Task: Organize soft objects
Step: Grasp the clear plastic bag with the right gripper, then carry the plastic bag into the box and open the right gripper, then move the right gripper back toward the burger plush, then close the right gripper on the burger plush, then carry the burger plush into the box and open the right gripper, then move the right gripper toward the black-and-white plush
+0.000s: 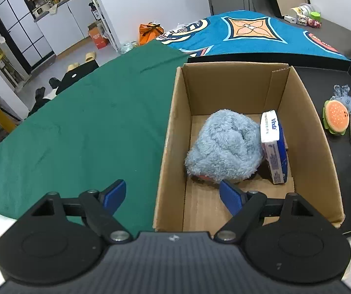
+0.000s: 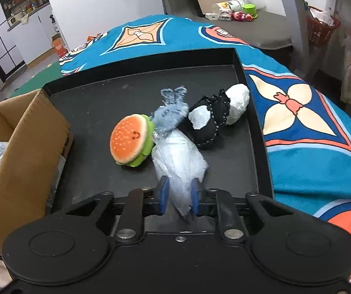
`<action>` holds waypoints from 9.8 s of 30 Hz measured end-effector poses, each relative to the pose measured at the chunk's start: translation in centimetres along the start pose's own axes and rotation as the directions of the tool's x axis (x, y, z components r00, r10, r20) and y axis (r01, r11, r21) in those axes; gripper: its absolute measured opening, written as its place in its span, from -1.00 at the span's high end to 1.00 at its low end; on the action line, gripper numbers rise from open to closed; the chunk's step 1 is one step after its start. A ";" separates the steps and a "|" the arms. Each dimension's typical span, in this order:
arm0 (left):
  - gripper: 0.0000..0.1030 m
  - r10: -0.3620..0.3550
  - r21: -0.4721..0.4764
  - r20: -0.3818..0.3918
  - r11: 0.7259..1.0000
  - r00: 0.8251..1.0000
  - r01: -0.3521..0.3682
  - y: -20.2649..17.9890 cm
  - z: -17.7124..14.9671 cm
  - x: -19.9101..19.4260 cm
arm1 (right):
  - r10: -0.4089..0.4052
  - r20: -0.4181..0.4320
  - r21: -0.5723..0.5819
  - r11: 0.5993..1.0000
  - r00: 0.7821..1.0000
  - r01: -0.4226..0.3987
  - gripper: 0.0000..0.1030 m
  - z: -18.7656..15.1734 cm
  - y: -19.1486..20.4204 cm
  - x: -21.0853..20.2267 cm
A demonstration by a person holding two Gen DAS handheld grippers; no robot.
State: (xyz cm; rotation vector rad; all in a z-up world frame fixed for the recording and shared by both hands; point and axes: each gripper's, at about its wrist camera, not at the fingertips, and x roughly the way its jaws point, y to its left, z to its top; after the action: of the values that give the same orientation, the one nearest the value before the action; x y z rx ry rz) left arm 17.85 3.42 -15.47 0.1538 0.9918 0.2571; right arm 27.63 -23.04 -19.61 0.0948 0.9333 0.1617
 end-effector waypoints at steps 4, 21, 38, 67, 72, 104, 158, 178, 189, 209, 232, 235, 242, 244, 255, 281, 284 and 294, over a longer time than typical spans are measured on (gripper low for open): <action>-0.60 0.021 0.010 -0.001 1.000 1.000 -0.021 -0.3 0.1 -0.1 | 0.005 0.000 0.016 1.000 1.000 -0.005 0.79 -0.2 -0.3 -0.3; -0.60 0.019 -0.008 0.038 1.000 0.999 -0.019 0.0 0.0 -1.0 | -0.023 0.074 0.080 0.997 0.997 0.017 0.86 -0.8 -1.2 -4.5; -0.59 -0.067 -0.093 0.114 0.993 0.991 0.077 2.3 -0.6 -2.0 | -0.014 0.166 -0.076 0.997 0.986 0.027 0.86 1.0 3.1 -8.3; 0.21 -0.263 -0.215 0.087 0.937 0.961 0.276 5.5 -1.2 0.3 | 0.087 0.242 -0.298 0.955 0.966 -0.011 0.86 4.1 15.0 -9.3; 0.60 -0.285 -0.247 0.061 0.924 0.957 0.291 6.0 -1.3 1.2 | 0.108 0.223 -0.330 0.944 0.969 -0.029 0.86 4.2 16.9 -8.5; 0.69 -0.213 -0.221 0.067 0.950 0.975 0.223 5.4 -1.3 0.2 | 0.075 0.118 -0.273 0.961 0.990 -0.040 0.35 2.9 13.6 -7.7; -0.15 0.126 -0.041 0.059 0.991 0.990 -0.124 -0.1 0.5 -0.1 | 0.028 0.054 -0.196 0.980 0.998 -0.017 0.54 1.3 5.4 2.8; -0.15 0.059 -0.100 0.070 0.994 0.996 -0.052 1.6 0.0 -0.8 | 0.031 0.094 -0.241 0.970 0.995 -0.007 0.55 1.2 6.1 -2.7; -0.15 -0.036 -0.133 0.084 0.990 0.996 0.047 2.8 -0.5 -1.2 | 0.058 0.127 -0.270 0.963 0.990 -0.022 0.55 1.8 8.1 -5.9; 0.08 -0.235 -0.230 0.063 0.942 0.970 0.244 5.4 -1.3 -0.1 | 0.118 0.154 -0.351 0.934 0.981 -0.057 0.54 2.6 14.6 -9.9; 0.74 -0.324 -0.297 0.063 0.897 0.944 0.327 7.1 -2.0 1.0 | 0.203 0.030 -0.384 0.906 0.979 -0.177 0.48 0.8 20.7 -9.3; 0.75 -0.329 -0.307 0.065 0.892 0.942 0.333 7.2 -2.1 1.1 | 0.223 0.012 -0.374 0.905 0.975 -0.202 0.27 0.6 21.1 -9.1; 0.75 -0.318 -0.302 0.054 0.898 0.946 0.319 7.0 -1.9 1.2 | 0.238 -0.036 -0.376 0.897 0.971 -0.234 0.03 0.1 21.5 -9.1; 0.75 -0.316 -0.295 0.055 0.901 0.947 0.318 6.9 -1.9 1.1 | 0.226 -0.031 -0.366 0.904 0.974 -0.221 -0.03 0.1 21.0 -9.3; 0.73 -0.287 -0.270 0.063 0.917 0.956 0.293 6.7 -2.0 0.4 | 0.180 0.014 -0.337 0.927 0.984 -0.165 -0.28 1.3 17.7 -10.0; 0.04 -0.114 -0.148 0.067 0.981 0.991 0.123 3.9 -1.0 -0.6 | 0.099 0.066 -0.326 0.942 0.993 -0.072 -0.46 3.4 9.1 -8.3; 0.04 -0.106 -0.133 0.071 0.984 0.992 0.115 3.6 -0.9 -0.8 | 0.091 0.075 -0.311 0.948 0.993 -0.063 -0.46 3.6 8.0 -7.8; 0.04 -0.046 -0.045 0.022 0.998 0.999 0.046 2.0 -0.2 -0.7 | 0.074 0.108 -0.142 0.988 0.991 -0.059 -0.48 3.0 2.7 -4.9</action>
State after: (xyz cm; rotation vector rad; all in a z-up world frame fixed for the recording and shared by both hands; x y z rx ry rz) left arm 17.05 5.17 -14.54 0.0924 0.9665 0.2351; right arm 26.94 -21.33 -13.49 0.0069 0.8036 0.2798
